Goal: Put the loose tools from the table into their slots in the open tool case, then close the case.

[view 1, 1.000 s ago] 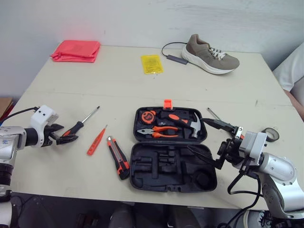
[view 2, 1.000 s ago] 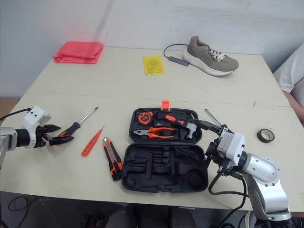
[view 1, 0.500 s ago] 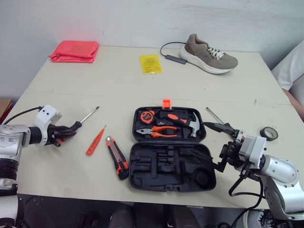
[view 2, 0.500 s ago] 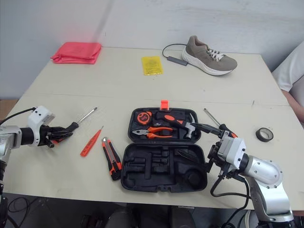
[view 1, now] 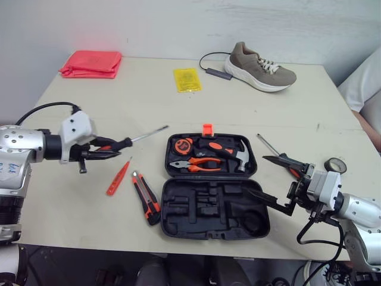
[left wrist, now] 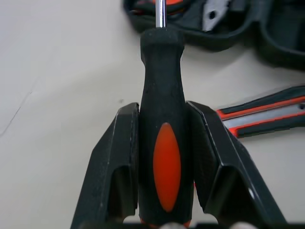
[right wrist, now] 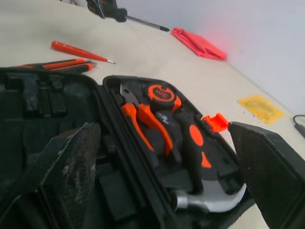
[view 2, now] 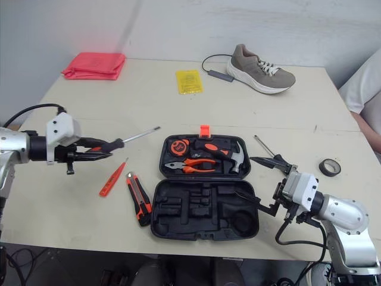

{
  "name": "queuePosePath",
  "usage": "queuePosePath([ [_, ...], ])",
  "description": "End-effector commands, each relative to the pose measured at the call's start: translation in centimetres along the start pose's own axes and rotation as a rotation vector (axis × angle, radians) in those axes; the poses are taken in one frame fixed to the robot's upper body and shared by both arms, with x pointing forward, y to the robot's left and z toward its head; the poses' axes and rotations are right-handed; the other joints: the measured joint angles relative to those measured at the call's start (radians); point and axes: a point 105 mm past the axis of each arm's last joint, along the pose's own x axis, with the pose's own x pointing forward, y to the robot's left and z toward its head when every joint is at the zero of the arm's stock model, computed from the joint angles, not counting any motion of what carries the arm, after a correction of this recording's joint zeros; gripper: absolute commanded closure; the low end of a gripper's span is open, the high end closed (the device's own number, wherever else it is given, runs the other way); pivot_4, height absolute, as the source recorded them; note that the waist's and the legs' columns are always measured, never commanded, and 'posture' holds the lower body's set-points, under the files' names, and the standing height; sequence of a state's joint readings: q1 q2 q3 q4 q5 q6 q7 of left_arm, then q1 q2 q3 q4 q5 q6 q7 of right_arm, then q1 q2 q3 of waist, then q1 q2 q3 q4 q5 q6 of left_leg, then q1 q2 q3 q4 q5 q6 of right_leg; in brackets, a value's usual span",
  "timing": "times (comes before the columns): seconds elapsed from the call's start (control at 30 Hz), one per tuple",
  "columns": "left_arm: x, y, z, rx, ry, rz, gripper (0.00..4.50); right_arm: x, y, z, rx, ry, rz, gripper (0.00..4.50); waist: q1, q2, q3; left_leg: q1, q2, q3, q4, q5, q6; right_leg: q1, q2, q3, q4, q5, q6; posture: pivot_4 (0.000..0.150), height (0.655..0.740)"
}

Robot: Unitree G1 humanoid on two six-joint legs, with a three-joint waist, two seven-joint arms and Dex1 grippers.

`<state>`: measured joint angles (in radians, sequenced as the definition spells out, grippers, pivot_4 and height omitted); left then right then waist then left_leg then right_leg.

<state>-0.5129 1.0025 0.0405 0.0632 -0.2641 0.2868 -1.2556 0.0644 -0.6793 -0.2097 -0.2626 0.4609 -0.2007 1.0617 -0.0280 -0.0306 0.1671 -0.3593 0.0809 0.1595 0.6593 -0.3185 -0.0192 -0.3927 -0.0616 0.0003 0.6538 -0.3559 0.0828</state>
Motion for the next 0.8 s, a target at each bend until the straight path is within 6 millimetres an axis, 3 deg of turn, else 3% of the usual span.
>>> queuePosePath([
  [0.03,1.6,-2.3,3.2,0.075,-0.011,-0.125,3.71,-0.6,-0.3,0.6,-0.045,-0.004,-0.002,0.00,0.000,0.000,0.000,0.000,0.000,0.000,0.000,0.000,0.000,0.000,0.000,0.003,0.000,0.000,0.000,0.150,0.7400],
  [0.2,5.9,-5.2,5.7,0.066,-0.022,-0.176,3.71,-0.8,0.1,0.3,-0.037,0.007,0.000,0.00,0.002,0.000,0.000,0.000,0.000,0.000,0.001,0.000,0.000,0.000,0.002,0.006,0.000,0.000,0.001,0.150,0.7400],
  [0.4,8.2,-7.9,7.7,0.062,-0.035,-0.242,3.71,-1.0,0.3,0.2,-0.034,0.014,-0.001,0.00,0.001,0.000,0.000,0.000,0.000,0.000,0.002,0.000,-0.001,0.000,0.003,0.007,0.000,0.001,0.001,0.150,0.7400],
  [0.6,10.4,-9.4,7.5,0.097,0.036,-0.281,3.71,-1.0,0.4,0.1,-0.037,0.018,-0.009,0.00,0.002,0.001,0.000,0.001,-0.001,0.000,0.003,0.000,-0.001,0.001,0.005,0.008,0.000,0.001,0.001,0.150,0.7400],
  [0.8,11.6,-8.6,6.6,0.122,0.114,-0.217,3.71,-1.2,0.4,0.2,-0.045,0.013,-0.019,0.00,0.003,0.001,0.000,0.001,-0.001,0.000,0.003,0.000,-0.001,0.001,0.005,0.008,0.000,0.001,0.001,0.150,0.7400],
])
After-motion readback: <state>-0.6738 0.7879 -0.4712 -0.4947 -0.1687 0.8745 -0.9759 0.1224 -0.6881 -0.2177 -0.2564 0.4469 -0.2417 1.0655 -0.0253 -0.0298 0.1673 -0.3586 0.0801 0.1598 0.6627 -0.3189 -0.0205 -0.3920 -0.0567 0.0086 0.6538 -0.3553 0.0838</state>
